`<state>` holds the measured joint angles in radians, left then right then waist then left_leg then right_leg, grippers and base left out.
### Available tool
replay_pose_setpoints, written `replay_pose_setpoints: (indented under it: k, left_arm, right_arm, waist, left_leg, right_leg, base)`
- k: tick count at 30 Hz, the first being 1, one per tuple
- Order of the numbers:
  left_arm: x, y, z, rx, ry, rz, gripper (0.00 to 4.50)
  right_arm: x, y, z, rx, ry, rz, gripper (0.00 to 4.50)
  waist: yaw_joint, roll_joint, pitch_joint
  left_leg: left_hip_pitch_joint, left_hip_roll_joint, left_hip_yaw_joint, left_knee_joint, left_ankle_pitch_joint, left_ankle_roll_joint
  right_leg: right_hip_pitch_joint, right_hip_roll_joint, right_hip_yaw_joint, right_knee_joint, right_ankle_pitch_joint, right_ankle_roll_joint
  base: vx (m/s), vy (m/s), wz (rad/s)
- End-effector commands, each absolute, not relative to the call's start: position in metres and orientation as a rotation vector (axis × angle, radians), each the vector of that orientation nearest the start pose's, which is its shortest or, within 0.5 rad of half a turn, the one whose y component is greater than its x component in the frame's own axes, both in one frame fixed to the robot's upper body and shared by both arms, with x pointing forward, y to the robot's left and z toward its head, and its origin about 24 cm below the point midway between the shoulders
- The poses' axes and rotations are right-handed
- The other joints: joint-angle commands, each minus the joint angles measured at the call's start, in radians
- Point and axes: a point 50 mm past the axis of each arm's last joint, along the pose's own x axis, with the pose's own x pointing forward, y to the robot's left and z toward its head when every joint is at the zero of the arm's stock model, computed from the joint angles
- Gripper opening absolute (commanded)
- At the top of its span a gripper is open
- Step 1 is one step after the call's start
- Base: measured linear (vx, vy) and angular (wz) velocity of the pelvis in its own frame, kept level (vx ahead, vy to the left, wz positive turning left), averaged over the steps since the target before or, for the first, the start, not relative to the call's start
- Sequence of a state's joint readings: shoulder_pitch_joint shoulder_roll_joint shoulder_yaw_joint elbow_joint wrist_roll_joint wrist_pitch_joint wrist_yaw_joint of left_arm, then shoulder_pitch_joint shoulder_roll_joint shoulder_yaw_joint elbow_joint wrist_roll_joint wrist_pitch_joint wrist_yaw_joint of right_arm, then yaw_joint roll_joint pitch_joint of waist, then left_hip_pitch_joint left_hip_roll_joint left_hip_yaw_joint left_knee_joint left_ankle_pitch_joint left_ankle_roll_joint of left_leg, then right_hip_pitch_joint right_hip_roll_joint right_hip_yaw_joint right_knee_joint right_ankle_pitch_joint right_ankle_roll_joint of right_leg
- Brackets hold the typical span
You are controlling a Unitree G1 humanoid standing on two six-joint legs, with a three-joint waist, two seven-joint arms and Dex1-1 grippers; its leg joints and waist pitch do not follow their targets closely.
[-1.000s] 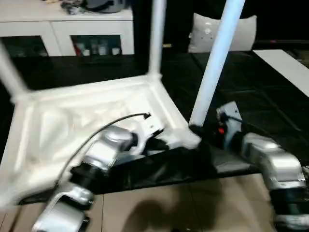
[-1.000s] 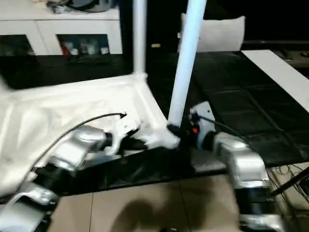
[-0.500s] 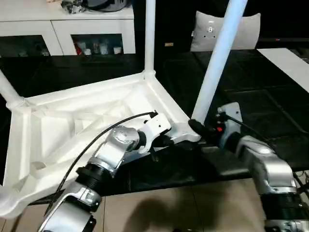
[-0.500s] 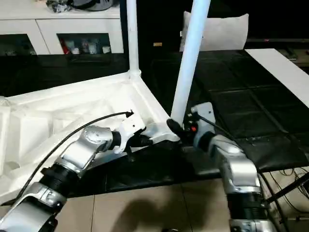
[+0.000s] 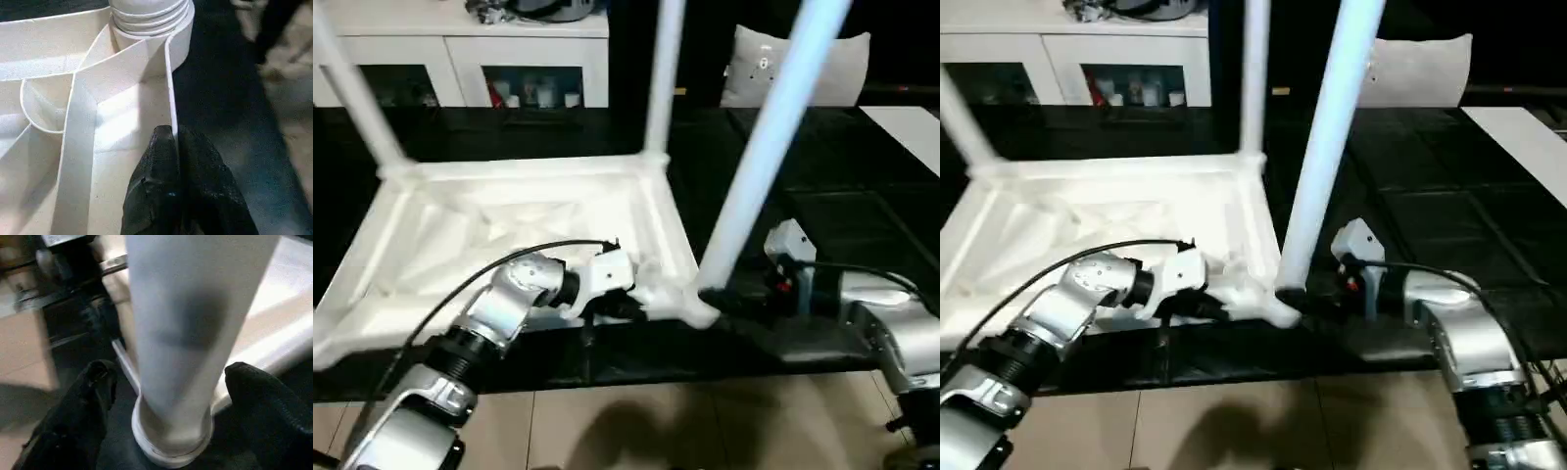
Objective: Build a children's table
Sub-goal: Rotate leg to tighten
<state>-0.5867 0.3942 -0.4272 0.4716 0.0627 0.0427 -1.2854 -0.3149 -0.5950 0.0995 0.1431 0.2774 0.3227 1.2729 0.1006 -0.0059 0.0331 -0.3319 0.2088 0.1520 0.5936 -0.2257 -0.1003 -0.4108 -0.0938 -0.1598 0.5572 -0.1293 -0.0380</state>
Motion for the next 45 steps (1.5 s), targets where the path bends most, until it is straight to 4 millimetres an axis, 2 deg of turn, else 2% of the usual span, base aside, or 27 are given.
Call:
replay_pose_setpoints:
  k: [1, 6, 10, 13, 14, 15, 19, 21, 22, 25, 26, 27, 28, 29, 30, 32, 33, 36, 38, 39, 40, 42, 43, 45]
  left_arm:
    - [0.294, 0.103, 0.062, 0.662, 0.412, -1.700, 0.00]
    - [0.291, 0.105, 0.065, 0.675, 0.416, -1.761, 0.00]
    - [0.291, 0.105, 0.065, 0.676, 0.416, -1.768, 0.00]
    - [0.291, 0.106, 0.065, 0.670, 0.414, -1.773, 0.00]
    - [0.291, 0.106, 0.064, 0.659, 0.415, -1.776, 0.00]
    - [0.291, 0.106, 0.064, 0.646, 0.416, -1.774, 0.00]
    - [0.292, 0.104, 0.065, 0.559, 0.425, -1.740, 0.00]
    - [0.296, 0.100, 0.066, 0.512, 0.433, -1.665, 0.00]
    - [0.297, 0.100, 0.066, 0.510, 0.434, -1.658, 0.00]
    - [0.304, 0.093, 0.068, 0.442, 0.427, -1.546, 0.00]
    - [0.304, 0.092, 0.069, 0.433, 0.425, -1.536, 0.00]
    - [0.306, 0.088, 0.069, 0.400, 0.426, -1.497, 0.00]
    - [0.309, 0.084, 0.069, 0.386, 0.427, -1.427, 0.00]
    - [0.312, 0.081, 0.069, 0.371, 0.431, -1.379, 0.00]
    - [0.313, 0.081, 0.068, 0.366, 0.433, -1.362, 0.00]
    - [0.317, 0.074, 0.068, 0.327, 0.435, -1.274, 0.00]
    - [0.320, 0.070, 0.067, 0.319, 0.432, -1.223, 0.00]
    - [0.325, 0.061, 0.066, 0.301, 0.420, -1.109, 0.00]
    - [0.324, 0.055, 0.065, 0.299, 0.409, -1.091, 0.00]
    - [0.324, 0.052, 0.065, 0.307, 0.404, -1.073, 0.00]
    - [0.324, 0.051, 0.066, 0.310, 0.402, -1.069, 0.00]
    - [0.323, 0.050, 0.066, 0.322, 0.398, -1.081, 0.00]
    - [0.322, 0.051, 0.065, 0.332, 0.394, -1.091, 0.00]
    - [0.322, 0.052, 0.065, 0.341, 0.392, -1.095, 0.00]
  right_arm:
    - [0.267, -0.192, 0.086, -0.168, 0.384, 1.381, 3.41]
    - [0.262, -0.187, 0.081, -0.138, 0.418, 1.459, 2.84]
    - [0.258, -0.185, 0.079, -0.111, 0.428, 1.497, 2.60]
    - [0.255, -0.184, 0.078, -0.078, 0.445, 1.527, 2.21]
    - [0.253, -0.184, 0.078, -0.062, 0.450, 1.538, 2.21]
    - [0.253, -0.183, 0.078, -0.052, 0.449, 1.541, 2.10]
    - [0.251, -0.179, 0.080, 0.023, 0.417, 1.533, 2.02]
    - [0.255, -0.174, 0.079, 0.063, 0.400, 1.444, 2.01]
    - [0.256, -0.173, 0.079, 0.065, 0.399, 1.433, 2.01]
    - [0.271, -0.166, 0.075, 0.049, 0.383, 1.234, 2.01]
    - [0.273, -0.165, 0.075, 0.049, 0.379, 1.207, 2.00]
    - [0.281, -0.162, 0.073, 0.049, 0.373, 1.108, 1.99]
    - [0.291, -0.159, 0.069, 0.030, 0.387, 0.969, 1.99]
    - [0.294, -0.157, 0.067, 0.045, 0.398, 0.912, 1.99]
    - [0.295, -0.157, 0.066, 0.053, 0.402, 0.894, 1.98]
    - [0.301, -0.153, 0.064, 0.067, 0.407, 0.783, 1.97]
    - [0.304, -0.151, 0.063, 0.063, 0.400, 0.732, 1.96]
    - [0.310, -0.146, 0.060, 0.079, 0.385, 0.623, 1.96]
    - [0.310, -0.141, 0.059, 0.057, 0.366, 0.627, 1.96]
    - [0.309, -0.137, 0.060, 0.075, 0.344, 0.638, 2.30]
    - [0.309, -0.136, 0.060, 0.077, 0.338, 0.639, 2.50]
    - [0.307, -0.134, 0.063, 0.099, 0.322, 0.665, 2.65]
    - [0.306, -0.135, 0.063, 0.097, 0.318, 0.676, 2.65]
    - [0.305, -0.136, 0.064, 0.089, 0.314, 0.689, 2.98]
  waist:
    - [-0.001, -0.013, -0.058]
    - [0.007, -0.015, -0.057]
    - [0.011, -0.017, -0.059]
    - [0.011, -0.017, -0.058]
    - [0.011, -0.017, -0.059]
    - [0.012, -0.013, -0.060]
    - [0.015, -0.015, -0.061]
    - [0.013, -0.012, -0.059]
    - [0.011, -0.012, -0.058]
    - [0.003, -0.015, -0.054]
    - [-0.005, -0.016, -0.054]
    - [-0.015, -0.014, -0.054]
    - [-0.027, -0.012, -0.054]
    - [-0.041, -0.013, -0.055]
    - [-0.046, -0.014, -0.056]
    - [-0.061, -0.013, -0.056]
    - [-0.063, -0.019, -0.058]
    - [-0.064, -0.016, -0.060]
    - [-0.059, -0.016, -0.062]
    - [-0.056, -0.018, -0.065]
    - [-0.056, -0.018, -0.065]
    - [-0.052, -0.012, -0.064]
    - [-0.052, -0.013, -0.063]
    - [-0.051, -0.013, -0.063]
  left_leg:
    - [-0.014, 0.025, 0.011, -0.066, -0.099, 0.114]
    - [-0.011, 0.026, 0.012, -0.066, -0.111, 0.092]
    - [-0.012, 0.027, 0.011, -0.066, -0.101, 0.084]
    - [-0.012, 0.025, 0.011, -0.066, -0.101, 0.083]
    - [-0.013, 0.024, 0.011, -0.066, -0.097, 0.084]
    - [-0.012, 0.025, 0.012, -0.065, -0.096, 0.082]
    - [-0.013, 0.025, 0.012, -0.065, -0.088, 0.080]
    - [-0.012, 0.024, 0.012, -0.066, -0.096, 0.075]
    - [-0.013, 0.024, 0.012, -0.067, -0.098, 0.072]
    - [-0.010, 0.011, 0.013, -0.064, -0.118, 0.048]
    - [-0.014, 0.008, 0.012, -0.063, -0.126, 0.039]
    - [-0.014, 0.006, 0.011, -0.062, -0.133, 0.034]
    - [-0.019, 0.006, 0.007, -0.062, -0.140, 0.028]
    - [-0.022, 0.004, 0.005, -0.060, -0.144, 0.020]
    - [-0.018, 0.003, 0.005, -0.058, -0.148, 0.022]
    - [-0.020, 0.001, 0.005, -0.056, -0.150, 0.034]
    - [-0.022, 0.000, 0.007, -0.055, -0.139, 0.045]
    - [-0.020, 0.002, 0.009, -0.056, -0.107, 0.059]
    - [-0.022, 0.005, 0.009, -0.057, -0.087, 0.069]
    - [-0.024, 0.011, 0.007, -0.059, -0.057, 0.082]
    - [-0.024, 0.011, 0.007, -0.059, -0.057, 0.082]
    - [-0.024, 0.013, 0.007, -0.060, -0.040, 0.095]
    - [-0.024, 0.013, 0.008, -0.061, -0.041, 0.097]
    - [-0.022, 0.015, 0.008, -0.062, -0.047, 0.098]
  right_leg:
    - [0.072, -0.062, 0.060, -0.059, -0.376, -0.095]
    - [0.067, -0.063, 0.060, -0.064, -0.426, -0.083]
    - [0.069, -0.062, 0.061, -0.059, -0.401, -0.086]
    - [0.069, -0.061, 0.060, -0.061, -0.412, -0.080]
    - [0.070, -0.061, 0.060, -0.061, -0.413, -0.077]
    - [0.069, -0.061, 0.061, -0.062, -0.410, -0.077]
    - [0.070, -0.061, 0.061, -0.058, -0.394, -0.084]
    - [0.070, -0.060, 0.059, -0.062, -0.410, -0.078]
    - [0.068, -0.059, 0.059, -0.063, -0.416, -0.076]
    - [0.067, -0.058, 0.049, -0.080, -0.503, -0.034]
    - [0.068, -0.056, 0.043, -0.085, -0.536, -0.013]
    - [0.067, -0.055, 0.041, -0.089, -0.552, 0.001]
    - [0.069, -0.056, 0.036, -0.089, -0.554, 0.005]
    - [0.070, -0.053, 0.032, -0.092, -0.553, 0.014]
    - [0.068, -0.054, 0.031, -0.094, -0.553, 0.014]
    - [0.067, -0.053, 0.031, -0.094, -0.544, 0.006]
    - [0.068, -0.053, 0.032, -0.094, -0.536, 0.005]
    - [0.064, -0.053, 0.037, -0.089, -0.501, -0.012]
    - [0.067, -0.054, 0.041, -0.083, -0.468, -0.022]
    - [0.069, -0.055, 0.047, -0.071, -0.405, -0.044]
    - [0.069, -0.055, 0.047, -0.071, -0.405, -0.044]
    - [0.071, -0.055, 0.052, -0.062, -0.351, -0.073]
    - [0.071, -0.055, 0.053, -0.062, -0.347, -0.075]
    - [0.072, -0.056, 0.055, -0.060, -0.345, -0.084]
  base:
    - [0.000, 0.000, 0.00]
    - [0.000, 0.000, 0.00]
    - [0.000, 0.000, 0.00]
    - [0.000, 0.000, 0.00]
    - [0.000, 0.000, 0.00]
    - [0.000, 0.000, 0.00]
    - [0.000, 0.000, 0.00]
    - [0.000, 0.000, 0.00]
    - [0.000, 0.000, 0.00]
    - [0.000, 0.000, 0.00]
    - [0.000, 0.000, 0.00]
    - [0.000, 0.000, 0.00]
    - [0.000, 0.000, 0.00]
    - [0.000, 0.000, 0.00]
    - [0.000, 0.000, 0.00]
    - [0.000, 0.000, 0.00]
    - [0.000, 0.000, 0.00]
    - [0.000, 0.000, 0.00]
    - [0.000, 0.000, 0.00]
    - [0.000, 0.000, 0.00]
    - [0.000, 0.000, 0.00]
    - [0.000, 0.000, 0.00]
    - [0.000, 0.000, 0.00]
    - [0.000, 0.000, 0.00]
